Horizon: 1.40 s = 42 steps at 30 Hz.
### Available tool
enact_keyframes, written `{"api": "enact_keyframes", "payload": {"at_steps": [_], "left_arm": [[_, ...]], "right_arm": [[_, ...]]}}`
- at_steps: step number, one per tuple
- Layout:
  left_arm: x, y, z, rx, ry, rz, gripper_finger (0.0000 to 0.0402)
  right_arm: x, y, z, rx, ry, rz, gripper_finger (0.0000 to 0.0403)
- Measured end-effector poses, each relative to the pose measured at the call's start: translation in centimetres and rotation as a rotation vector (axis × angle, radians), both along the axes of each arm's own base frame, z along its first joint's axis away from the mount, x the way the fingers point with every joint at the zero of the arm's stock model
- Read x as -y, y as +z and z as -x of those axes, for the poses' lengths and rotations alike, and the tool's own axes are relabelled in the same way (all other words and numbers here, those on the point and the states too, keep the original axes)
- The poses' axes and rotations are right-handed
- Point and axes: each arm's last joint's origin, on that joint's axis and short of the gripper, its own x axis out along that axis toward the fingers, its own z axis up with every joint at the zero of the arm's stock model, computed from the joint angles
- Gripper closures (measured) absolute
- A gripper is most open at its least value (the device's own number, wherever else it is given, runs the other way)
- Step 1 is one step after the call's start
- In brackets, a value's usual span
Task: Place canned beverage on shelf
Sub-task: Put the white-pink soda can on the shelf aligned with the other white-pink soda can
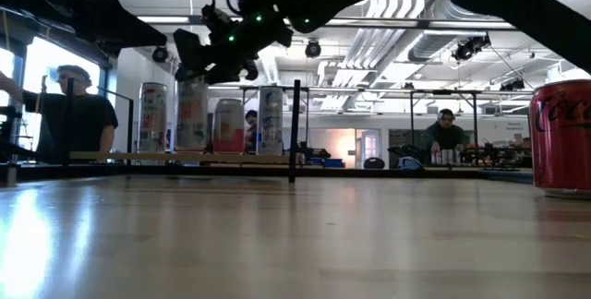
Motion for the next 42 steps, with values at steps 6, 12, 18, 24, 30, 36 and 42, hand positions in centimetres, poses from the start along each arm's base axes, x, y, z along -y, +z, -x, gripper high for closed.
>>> {"api": "enact_keyframes", "payload": {"at_steps": [6, 12, 18, 24, 30, 36, 42], "left_arm": [[0.1, 0.1, 0.0, 0.007, -0.007, 0.002, 0.0402], [0.1, 0.1, 0.0, 0.015, -0.008, 0.002, 0.0402], [0.1, 0.3, -0.1, 0.031, -0.009, 0.002, 0.0402], [0.1, 0.3, -0.1, 0.032, -0.009, 0.002, 0.0402], [0.1, 0.3, -0.1, 0.032, -0.009, 0.002, 0.0401], [0.1, 0.3, -0.1, 0.031, -0.009, 0.002, 0.0401], [0.1, 0.3, -0.1, 0.031, -0.009, 0.002, 0.0402]], "right_arm": [[1.4, -0.6, -1.0, 0.014, 0.011, -0.011, 0.0169], [2.1, -0.3, -1.0, 0.033, 0.017, -0.017, 0.0169], [2.0, -0.4, -1.0, 0.04, 0.047, -0.045, 0.0169], [1.9, -0.4, -1.0, 0.041, 0.065, -0.059, 0.0169], [2.1, -0.4, -1.0, 0.041, 0.051, -0.056, 0.0135], [2.6, -0.1, -0.9, 0.065, 0.02, -0.041, 0.0091], [2.7, -0.1, -0.9, 0.059, 0.025, -0.019, 0.0087]]}}
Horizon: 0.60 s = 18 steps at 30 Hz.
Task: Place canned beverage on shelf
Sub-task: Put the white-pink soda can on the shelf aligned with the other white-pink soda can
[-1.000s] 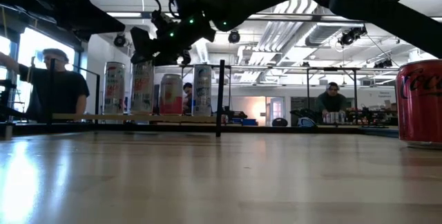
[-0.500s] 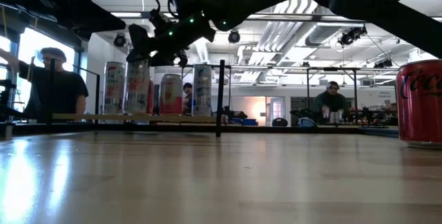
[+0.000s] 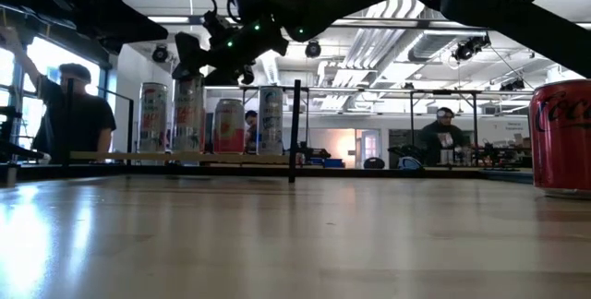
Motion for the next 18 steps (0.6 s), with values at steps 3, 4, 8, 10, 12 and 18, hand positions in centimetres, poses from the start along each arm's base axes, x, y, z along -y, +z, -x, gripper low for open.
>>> {"api": "enact_keyframes", "payload": {"at_steps": [3, 4, 8, 10, 12, 18], "left_arm": [[0.0, 0.0, 0.0, -0.001, -0.001, -0.001, 0.0401], [0.0, 0.0, 0.0, -0.001, -0.001, -0.001, 0.0401], [0.0, 0.0, 0.0, -0.002, -0.001, -0.002, 0.0402], [0.0, 0.0, 0.0, -0.001, 0.011, -0.004, 0.0401], [-0.1, 0.0, 0.0, 0.003, 0.036, -0.006, 0.0402], [-0.1, 0.0, 0.0, 0.01, 0.055, 0.021, 0.0402]], "right_arm": [[-0.3, 0.3, -0.1, -0.011, 0.012, 0.025, 0.0086], [-0.3, 0.5, -0.1, -0.013, 0.015, 0.033, 0.0086], [-0.8, 2.0, -0.1, -0.047, 0.036, 0.066, 0.0085], [-0.8, 2.8, 0.1, -0.075, 0.04, 0.067, 0.0085], [-0.9, 3.6, 0.2, -0.08, 0.045, 0.078, 0.0088], [-1.1, 5.6, 1.4, -0.102, 0.032, 0.141, 0.0183]]}}
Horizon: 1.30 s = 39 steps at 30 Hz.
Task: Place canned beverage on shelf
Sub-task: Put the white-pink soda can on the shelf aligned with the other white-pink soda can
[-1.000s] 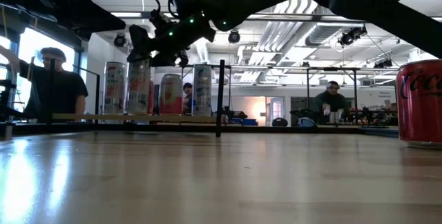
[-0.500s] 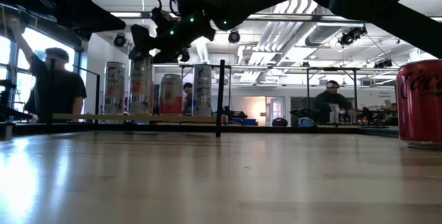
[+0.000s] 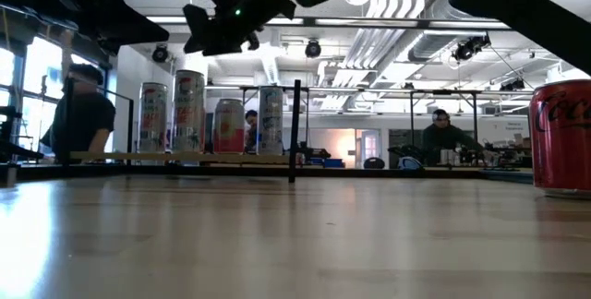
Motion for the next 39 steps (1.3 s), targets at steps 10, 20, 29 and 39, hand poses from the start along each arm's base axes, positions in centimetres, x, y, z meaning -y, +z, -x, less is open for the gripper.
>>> {"api": "enact_keyframes", "payload": {"at_steps": [10, 20, 29, 39], "left_arm": [[0.0, -0.7, -0.9, -0.037, 0.117, -0.015, 0.0401], [0.4, -0.8, -2.0, -0.02, 0.104, -0.037, 0.0401], [-1.1, -0.2, -3.8, 0.122, 0.356, -0.008, 0.0402], [-3.9, -1.0, -8.6, 0.127, 0.551, 0.054, 0.0402]], "right_arm": [[-2.0, -1.7, -0.3, -0.043, -0.025, 0.073, 0.0383], [-4.3, -4.9, 5.3, 0.141, 0.017, 0.083, 0.0402], [-7.9, -3.0, 16.1, 0.191, 0.056, 0.092, 0.0403], [-10.3, 0.0, 24.7, 0.283, -0.019, 0.162, 0.0403]]}}
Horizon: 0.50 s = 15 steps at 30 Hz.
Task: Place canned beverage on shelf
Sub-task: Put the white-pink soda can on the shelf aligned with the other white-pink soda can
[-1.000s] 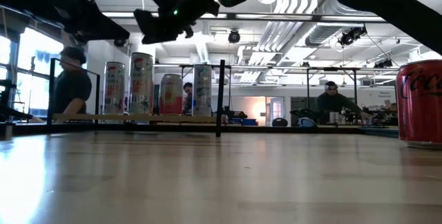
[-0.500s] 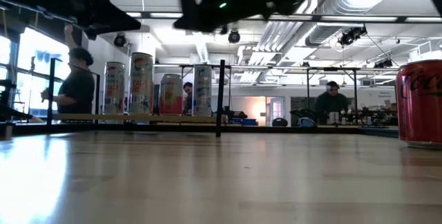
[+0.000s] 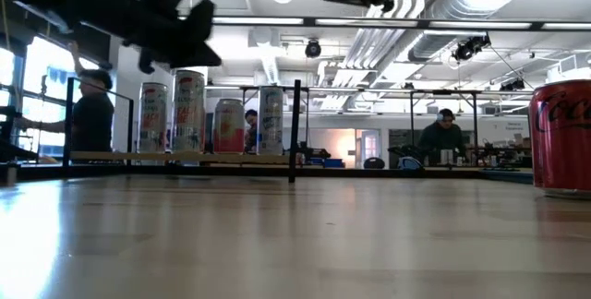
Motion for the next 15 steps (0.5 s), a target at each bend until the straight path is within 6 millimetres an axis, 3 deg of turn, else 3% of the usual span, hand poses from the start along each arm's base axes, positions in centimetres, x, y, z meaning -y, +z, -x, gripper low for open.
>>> {"api": "enact_keyframes", "payload": {"at_steps": [7, 15], "left_arm": [[-1.4, -1.0, -4.9, -0.061, 0.115, 0.02, 0.0402], [-3.5, -3.7, -7.0, -0.11, 0.282, 0.033, 0.0402]], "right_arm": [[-0.1, -0.7, 1.8, 0.015, -0.021, 0.0, 0.0403], [-0.1, -1.2, 1.9, -0.006, -0.025, 0.007, 0.0403]]}}
